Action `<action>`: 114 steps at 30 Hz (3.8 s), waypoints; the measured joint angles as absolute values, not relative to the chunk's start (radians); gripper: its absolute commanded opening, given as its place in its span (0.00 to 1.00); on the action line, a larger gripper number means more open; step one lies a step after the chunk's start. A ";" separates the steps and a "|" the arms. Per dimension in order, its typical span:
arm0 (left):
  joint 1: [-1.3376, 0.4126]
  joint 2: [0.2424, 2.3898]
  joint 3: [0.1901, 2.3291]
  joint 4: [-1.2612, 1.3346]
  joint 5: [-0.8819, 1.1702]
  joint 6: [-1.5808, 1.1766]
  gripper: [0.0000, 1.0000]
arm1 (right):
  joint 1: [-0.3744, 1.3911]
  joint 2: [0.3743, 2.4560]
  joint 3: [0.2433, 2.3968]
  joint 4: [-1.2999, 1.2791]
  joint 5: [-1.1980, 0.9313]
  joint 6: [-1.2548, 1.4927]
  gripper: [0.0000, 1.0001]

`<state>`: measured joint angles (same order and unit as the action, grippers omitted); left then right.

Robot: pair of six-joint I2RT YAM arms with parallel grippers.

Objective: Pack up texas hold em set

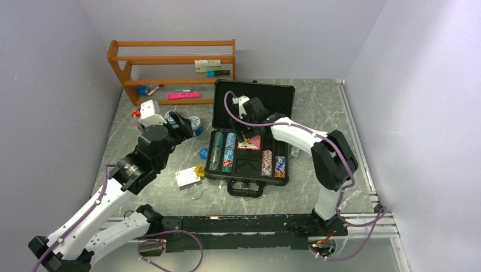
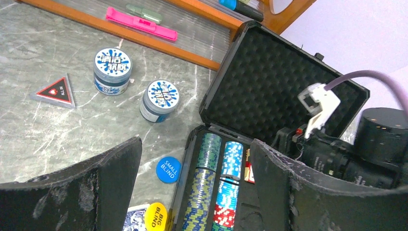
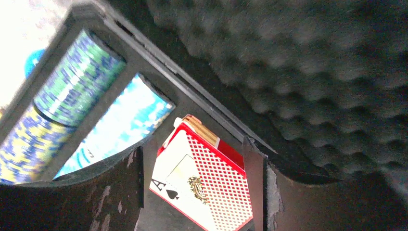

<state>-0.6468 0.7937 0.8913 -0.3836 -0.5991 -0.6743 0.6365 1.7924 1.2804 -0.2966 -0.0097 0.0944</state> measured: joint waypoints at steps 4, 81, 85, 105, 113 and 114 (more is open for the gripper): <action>-0.647 0.796 0.891 -0.383 -0.599 -0.674 0.87 | 0.631 1.835 1.289 -0.333 -0.074 0.031 0.70; -0.647 0.833 0.881 -0.422 -0.604 -0.725 0.83 | 0.701 1.709 1.232 -0.496 0.007 0.221 0.39; -0.647 0.833 0.854 -0.483 -0.619 -0.767 0.86 | 0.709 1.718 1.211 -0.495 0.036 0.254 0.37; -0.647 0.835 0.653 -0.577 -0.537 -0.898 0.97 | 0.712 1.455 1.100 -0.372 -0.006 0.327 0.52; -0.647 0.903 0.640 -0.801 -0.528 -1.164 0.97 | 0.784 1.493 1.100 -0.288 -0.091 0.350 0.60; -0.647 0.912 0.651 -0.838 -0.529 -1.213 0.97 | 0.788 1.504 1.100 -0.278 -0.098 0.355 0.60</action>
